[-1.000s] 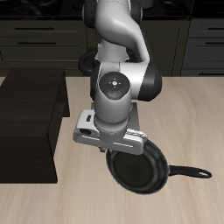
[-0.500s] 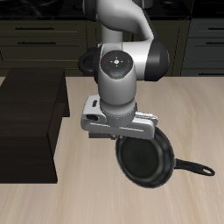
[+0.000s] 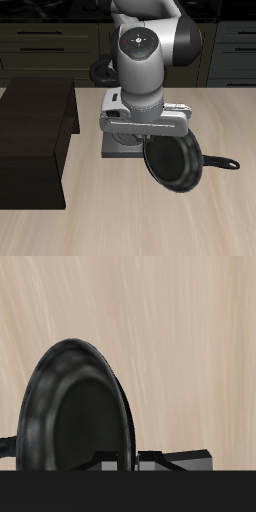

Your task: Place the frypan on the flat stove

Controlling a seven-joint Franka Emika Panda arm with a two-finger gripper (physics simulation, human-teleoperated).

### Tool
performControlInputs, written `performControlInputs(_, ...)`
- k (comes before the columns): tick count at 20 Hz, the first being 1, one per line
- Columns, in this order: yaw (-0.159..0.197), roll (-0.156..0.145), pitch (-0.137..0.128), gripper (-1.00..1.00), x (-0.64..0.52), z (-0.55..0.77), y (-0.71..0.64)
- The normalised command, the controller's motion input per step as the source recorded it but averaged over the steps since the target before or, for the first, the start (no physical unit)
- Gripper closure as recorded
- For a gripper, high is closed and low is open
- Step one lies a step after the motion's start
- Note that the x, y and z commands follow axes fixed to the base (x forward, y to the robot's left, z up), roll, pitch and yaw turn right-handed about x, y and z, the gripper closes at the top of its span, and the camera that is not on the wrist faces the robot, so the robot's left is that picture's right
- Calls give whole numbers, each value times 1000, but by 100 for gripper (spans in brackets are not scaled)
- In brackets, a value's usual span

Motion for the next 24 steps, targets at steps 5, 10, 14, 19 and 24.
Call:
performControlInputs(5, -6, 22, -40, 100, -142, 268, 70)
performControlInputs(10, 14, 35, -34, 100, -210, 195, 80)
performControlInputs(14, 7, 15, -17, 100, -281, 140, 53)
performControlInputs(19, 14, 18, -10, 100, -235, 107, 59)
performControlInputs(24, 7, -11, -7, 100, -178, 142, -37)
